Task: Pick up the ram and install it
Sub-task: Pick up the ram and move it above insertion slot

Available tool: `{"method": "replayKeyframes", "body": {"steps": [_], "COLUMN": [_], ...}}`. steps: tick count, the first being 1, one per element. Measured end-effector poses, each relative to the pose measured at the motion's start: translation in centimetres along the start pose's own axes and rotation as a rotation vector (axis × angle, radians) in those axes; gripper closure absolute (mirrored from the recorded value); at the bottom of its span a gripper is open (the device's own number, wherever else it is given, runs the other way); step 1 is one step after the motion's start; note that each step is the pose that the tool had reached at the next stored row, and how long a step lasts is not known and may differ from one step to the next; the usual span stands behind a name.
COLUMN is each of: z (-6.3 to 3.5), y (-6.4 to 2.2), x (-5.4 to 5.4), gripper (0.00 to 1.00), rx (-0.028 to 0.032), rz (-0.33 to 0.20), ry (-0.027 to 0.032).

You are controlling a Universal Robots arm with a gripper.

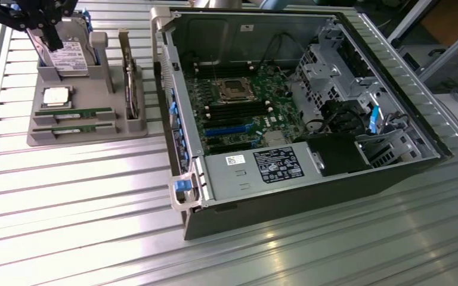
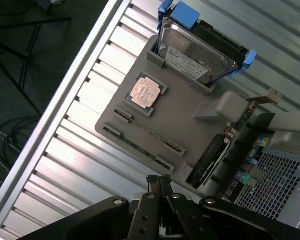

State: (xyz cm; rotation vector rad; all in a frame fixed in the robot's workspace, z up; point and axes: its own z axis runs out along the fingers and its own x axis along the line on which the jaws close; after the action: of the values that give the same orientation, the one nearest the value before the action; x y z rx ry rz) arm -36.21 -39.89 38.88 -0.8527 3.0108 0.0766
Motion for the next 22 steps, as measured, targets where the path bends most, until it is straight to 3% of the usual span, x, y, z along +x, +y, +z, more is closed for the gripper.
{"method": "replayKeyframes", "body": {"steps": [5,7,22], "z": [0.0,0.0,0.02], "y": [0.0,0.0,0.0], "x": [0.0,0.0,0.0], "gripper": [0.86,0.86,0.86], "rx": [-0.0014,-0.0027,-0.0078], "rz": [-0.063,-0.117,-0.358], "ry": [0.0028,0.0053,0.0163]}}
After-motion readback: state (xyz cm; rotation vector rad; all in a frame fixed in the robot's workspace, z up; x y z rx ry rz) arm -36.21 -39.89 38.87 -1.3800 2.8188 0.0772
